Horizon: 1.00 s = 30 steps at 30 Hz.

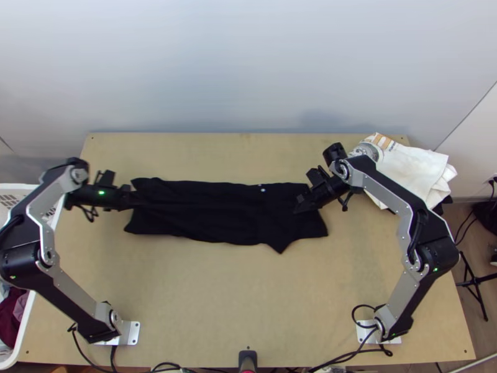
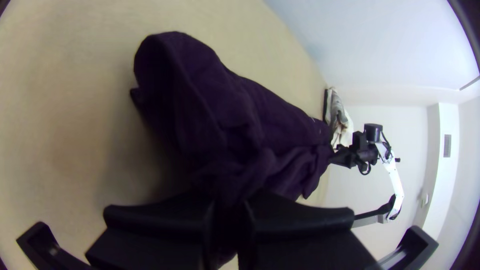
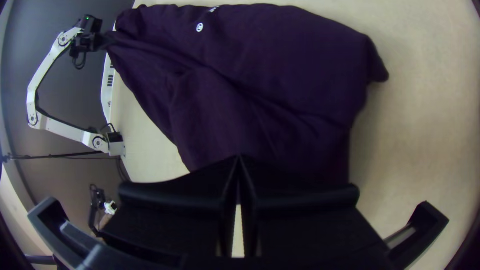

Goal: Fold the t-shirt

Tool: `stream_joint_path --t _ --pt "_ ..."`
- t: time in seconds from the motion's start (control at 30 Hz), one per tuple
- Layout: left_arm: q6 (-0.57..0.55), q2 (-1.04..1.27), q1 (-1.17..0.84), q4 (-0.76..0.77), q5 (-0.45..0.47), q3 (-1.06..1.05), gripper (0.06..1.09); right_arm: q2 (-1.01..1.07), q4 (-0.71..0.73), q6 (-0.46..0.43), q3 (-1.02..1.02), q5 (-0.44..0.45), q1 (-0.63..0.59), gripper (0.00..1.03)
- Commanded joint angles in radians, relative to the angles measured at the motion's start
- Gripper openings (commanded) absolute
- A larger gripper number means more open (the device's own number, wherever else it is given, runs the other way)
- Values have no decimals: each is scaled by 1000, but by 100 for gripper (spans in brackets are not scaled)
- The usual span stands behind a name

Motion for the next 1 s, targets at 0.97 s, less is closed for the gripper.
stream_joint_path --t 0.97 --pt "-421 454 -888 -122 27 928 10 -306 -26 17 -148 -6 -271 3"
